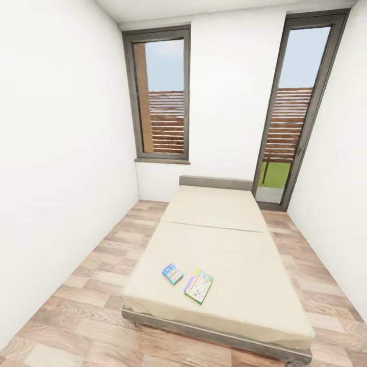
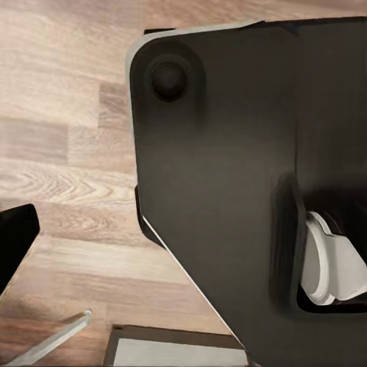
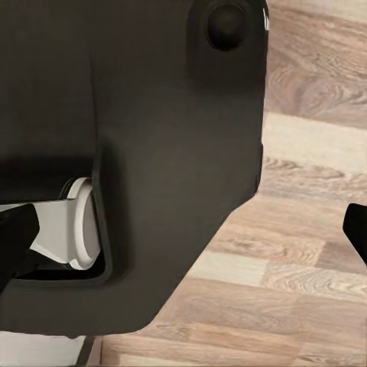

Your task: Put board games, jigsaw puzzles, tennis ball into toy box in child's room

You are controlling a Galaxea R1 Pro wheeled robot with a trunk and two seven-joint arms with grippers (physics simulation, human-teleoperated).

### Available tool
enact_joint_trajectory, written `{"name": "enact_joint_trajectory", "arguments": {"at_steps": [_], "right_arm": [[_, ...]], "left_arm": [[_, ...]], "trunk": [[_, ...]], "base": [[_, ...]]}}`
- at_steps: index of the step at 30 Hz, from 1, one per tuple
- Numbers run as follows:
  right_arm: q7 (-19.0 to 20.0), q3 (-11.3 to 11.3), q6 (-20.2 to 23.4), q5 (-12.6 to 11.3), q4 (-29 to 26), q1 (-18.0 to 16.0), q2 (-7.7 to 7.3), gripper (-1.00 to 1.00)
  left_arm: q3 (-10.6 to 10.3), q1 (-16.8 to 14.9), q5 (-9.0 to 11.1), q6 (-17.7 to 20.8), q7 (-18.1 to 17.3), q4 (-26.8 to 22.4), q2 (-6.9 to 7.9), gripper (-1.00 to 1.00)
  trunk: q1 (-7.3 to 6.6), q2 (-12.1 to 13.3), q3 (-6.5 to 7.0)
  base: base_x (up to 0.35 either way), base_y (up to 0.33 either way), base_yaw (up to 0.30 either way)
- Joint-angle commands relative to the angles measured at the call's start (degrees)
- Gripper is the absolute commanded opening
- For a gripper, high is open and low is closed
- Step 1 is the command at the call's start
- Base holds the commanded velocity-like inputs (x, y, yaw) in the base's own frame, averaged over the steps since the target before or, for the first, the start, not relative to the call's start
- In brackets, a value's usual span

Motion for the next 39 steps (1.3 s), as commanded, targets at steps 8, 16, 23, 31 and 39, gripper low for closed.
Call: {"name": "enact_joint_trajectory", "arguments": {"at_steps": [8,16,23,31,39], "right_arm": [[0.0,0.0,-0.2,0.0,0.0,0.0,0.0,1.0],[0.0,0.0,-0.2,0.0,0.0,0.0,-0.01,1.0],[0.0,-0.1,-0.2,0.0,0.0,0.0,0.07,1.0],[-0.1,0.0,-2.1,-0.1,0.0,0.0,0.02,1.0],[-0.2,0.0,-2.5,-0.1,0.0,0.0,0.06,1.0]], "left_arm": [[-0.2,0.0,0.0,-0.2,0.0,0.0,0.01,1.0],[-0.2,0.0,0.0,-0.2,-0.1,0.0,0.01,1.0],[-0.2,0.0,0.0,-0.2,-0.1,0.0,0.07,1.0],[-0.3,0.0,0.0,-0.2,0.0,0.0,0.01,1.0],[-0.2,0.0,0.0,-0.3,0.0,-0.1,0.01,1.0]], "trunk": [[0.05,-0.1,-0.4],[0.05,-0.1,-0.79],[0.05,-0.1,-0.99],[0.05,-0.1,-1.26],[0.05,-0.1,-1.96]], "base": [[0.248,0.228,-0.261],[0.159,0.135,-0.254],[0.094,0.137,-0.262],[0.036,0.081,-0.174],[0.001,0.003,-0.056]]}}
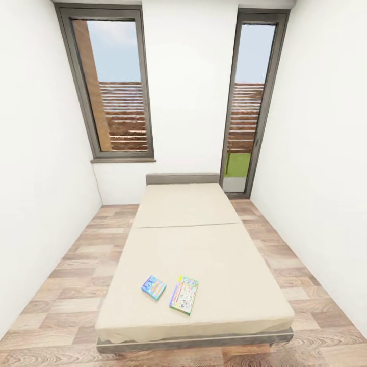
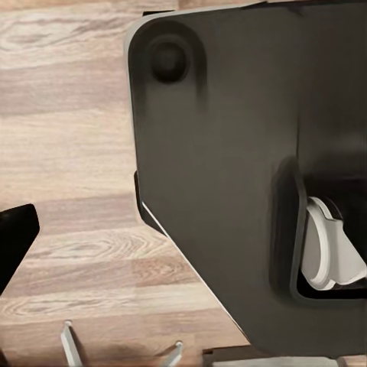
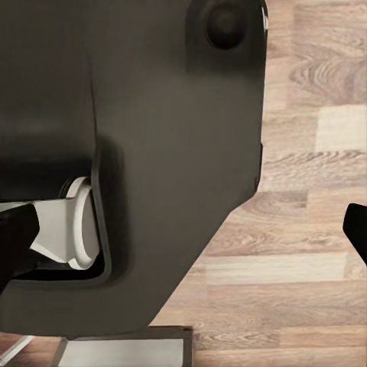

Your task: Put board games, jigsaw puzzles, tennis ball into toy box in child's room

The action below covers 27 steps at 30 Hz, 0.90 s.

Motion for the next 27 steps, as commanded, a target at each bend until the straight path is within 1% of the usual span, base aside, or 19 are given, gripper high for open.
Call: {"name": "enact_joint_trajectory", "arguments": {"at_steps": [1,8,17,27], "right_arm": [[0.0,0.0,-0.2,-0.1,0.0,0.0,0.02,1.0],[0.0,-0.1,-0.3,-0.1,0.0,0.0,0.32,1.0],[0.0,0.0,-0.3,-0.1,0.0,0.0,0.71,1.0],[0.0,-0.1,-0.3,-0.2,0.0,0.0,0.82,1.0]], "left_arm": [[-0.2,0.0,0.0,-0.2,0.0,0.0,0.01,1.0],[-0.1,0.0,0.0,-0.3,0.0,-0.1,0.05,1.0],[-0.1,0.0,0.0,-0.3,0.0,-0.2,0.09,1.0],[-0.1,0.0,0.0,-0.3,0.1,-0.2,0.03,1.0]], "trunk": [[0.03,-0.1,-0.2],[0.03,-0.1,-0.63],[0.03,-0.1,-0.7],[0.03,-0.1,-0.69]], "base": [[0.0,0.0,-0.025],[0.006,0.007,-0.008],[0.131,0.145,-0.001],[0.022,0.023,0.0]]}}
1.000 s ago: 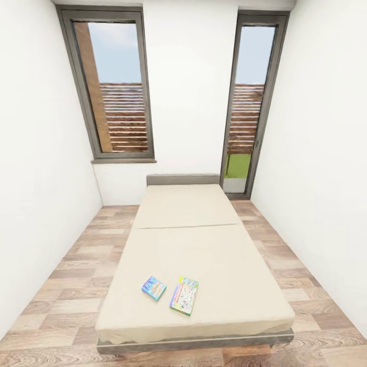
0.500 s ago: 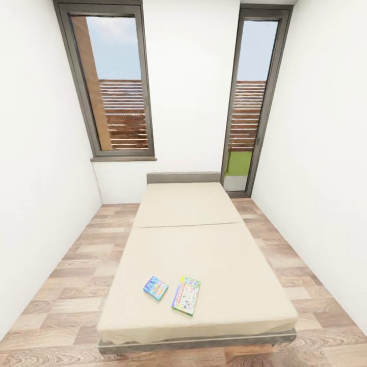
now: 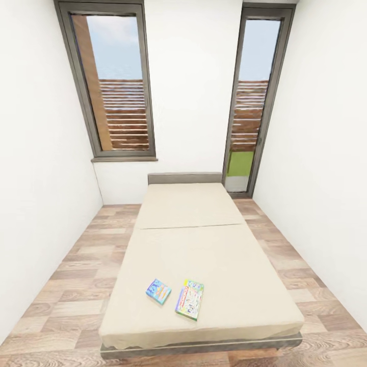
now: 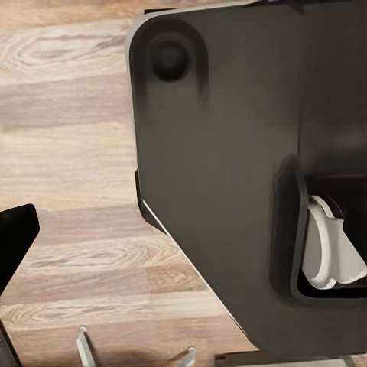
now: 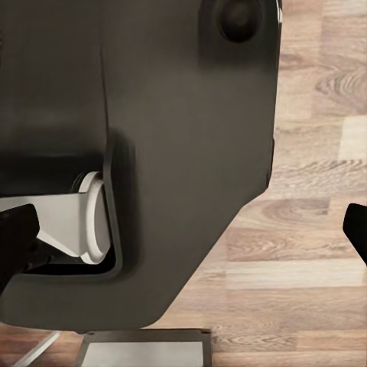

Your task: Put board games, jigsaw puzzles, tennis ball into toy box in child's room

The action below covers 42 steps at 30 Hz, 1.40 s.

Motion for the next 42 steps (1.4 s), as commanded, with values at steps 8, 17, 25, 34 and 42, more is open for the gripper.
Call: {"name": "enact_joint_trajectory", "arguments": {"at_steps": [8,17,25,34,42], "right_arm": [[0.0,0.0,-0.2,-0.1,0.0,0.0,0.01,1.0],[0.0,-0.1,-0.2,0.0,0.0,0.0,-0.24,1.0],[0.3,-0.5,-0.1,0.0,0.0,0.0,-0.57,1.0],[0.0,-0.6,-0.2,0.0,0.0,0.0,-0.6,1.0],[0.0,-0.7,-0.2,-0.1,-0.3,0.0,-0.91,1.0]], "left_arm": [[-0.1,0.0,0.0,-0.1,0.0,0.0,-0.01,1.0],[-0.1,-0.1,0.0,0.2,0.0,-0.2,0.08,1.0],[0.3,-4.6,0.5,7.9,-7.5,-0.2,7.69,1.0],[0.3,-10.0,0.4,10.8,-32.2,-0.3,14.76,1.0],[0.0,-11.9,0.1,16.0,-45.6,-7.9,19.85,1.0]], "trunk": [[0.03,-0.1,0.32],[0.03,-0.1,0.59],[0.03,-0.1,0.6],[0.03,-0.1,0.6],[0.03,-0.1,0.6]], "base": [[0.001,0.001,0.0],[0.0,0.0,0.0],[0.0,0.0,0.0],[0.0,0.0,0.0],[0.0,0.0,0.0]]}}
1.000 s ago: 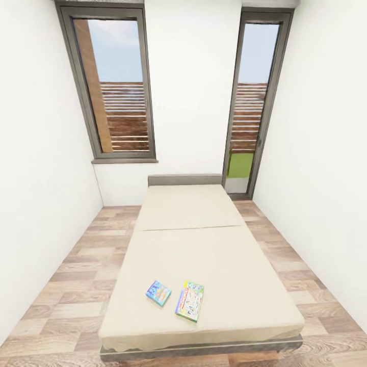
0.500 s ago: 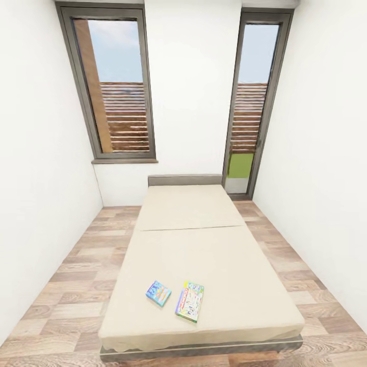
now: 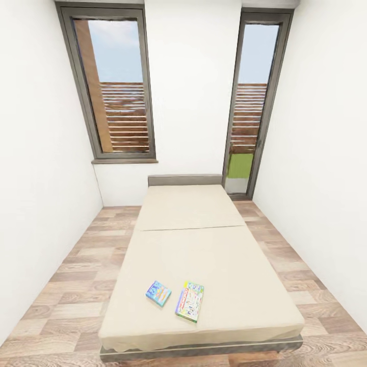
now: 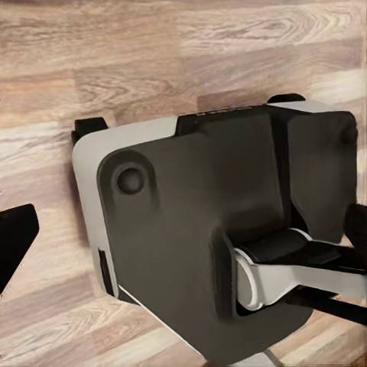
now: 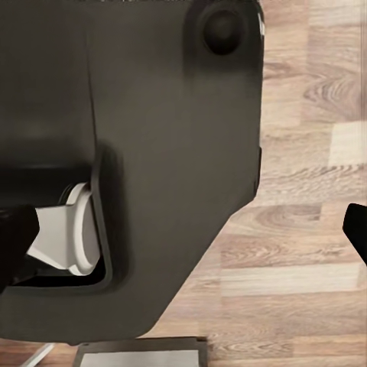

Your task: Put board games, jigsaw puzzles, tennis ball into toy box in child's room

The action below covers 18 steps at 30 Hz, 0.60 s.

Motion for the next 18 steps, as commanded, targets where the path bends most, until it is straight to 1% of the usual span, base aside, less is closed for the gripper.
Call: {"name": "enact_joint_trajectory", "arguments": {"at_steps": [1,4,7,8,9,10,11,13,14,16,17,18], "right_arm": [[0.0,-0.1,-0.2,-0.1,0.0,0.0,-0.01,1.0],[0.0,-0.1,-0.2,-0.1,0.0,-0.1,-0.05,1.0],[0.0,-0.1,-0.2,-0.1,0.0,-0.1,-0.1,1.0],[0.0,-0.2,-0.5,-0.3,0.0,-0.1,-0.14,1.0],[0.0,-0.2,-0.7,-0.3,0.0,-0.1,-0.16,1.0],[0.1,-0.2,-1.5,-0.7,0.0,-0.1,-0.21,1.0],[0.1,-0.1,-2.2,-1.0,0.0,-0.1,-0.23,1.0],[0.4,-0.1,-6.0,-2.9,0.0,-0.3,-0.28,1.0],[0.4,-0.1,-7.2,-3.4,0.0,-0.3,-0.29,1.0],[0.5,-0.1,-10.9,-5.4,0.0,-0.4,-0.3,1.0],[0.5,-0.1,-11.5,-5.7,0.0,-0.5,-0.3,1.0],[0.6,-0.1,-12.5,-6.1,-0.1,-0.5,-0.3,1.0]], "left_arm": [[-0.2,0.0,0.0,1.1,-1.3,-1.3,0.61,1.0],[-0.1,0.0,0.0,2.0,-3.0,-2.8,1.84,1.0],[0.0,0.0,0.0,2.3,-3.7,-3.6,2.87,1.0],[0.0,0.0,0.1,2.3,-4.0,-4.2,3.57,1.0],[0.0,0.0,0.2,2.3,-4.2,-4.5,3.92,1.0],[0.1,0.0,0.2,2.3,-4.9,-5.1,4.8,1.0],[0.1,0.0,0.3,2.3,-5.4,-5.5,5.27,1.0],[0.2,0.0,0.3,2.6,-8.9,-7.1,7.26,1.0],[0.2,0.0,0.4,2.7,-10.0,-7.5,7.7,1.0],[0.3,0.0,0.4,3.8,-15.0,-9.9,9.23,1.0],[0.3,0.0,0.4,4.2,-16.2,-10.7,9.59,1.0],[0.3,0.0,0.4,5.3,-18.5,-12.4,10.29,1.0]], "trunk": [[0.04,-0.1,-0.13],[0.04,-0.1,-0.13],[0.04,-0.1,-0.13],[0.04,-0.1,-0.13],[0.04,-0.1,-0.13],[0.04,-0.1,-0.13],[0.04,-0.1,-0.13],[0.04,-0.1,-0.13],[0.04,-0.1,-0.13],[0.04,-0.1,-0.13],[0.04,-0.1,-0.13],[0.04,-0.1,-0.13]], "base": [[0.0,0.0,0.0],[0.0,0.0,0.0],[0.0,0.0,0.0],[0.0,0.0,0.0],[0.0,0.0,0.0],[0.0,0.0,0.0],[0.0,0.0,0.0],[0.0,0.0,0.0],[0.0,0.0,0.0],[0.0,0.0,0.0],[0.0,0.0,0.0],[0.0,0.0,0.0]]}}
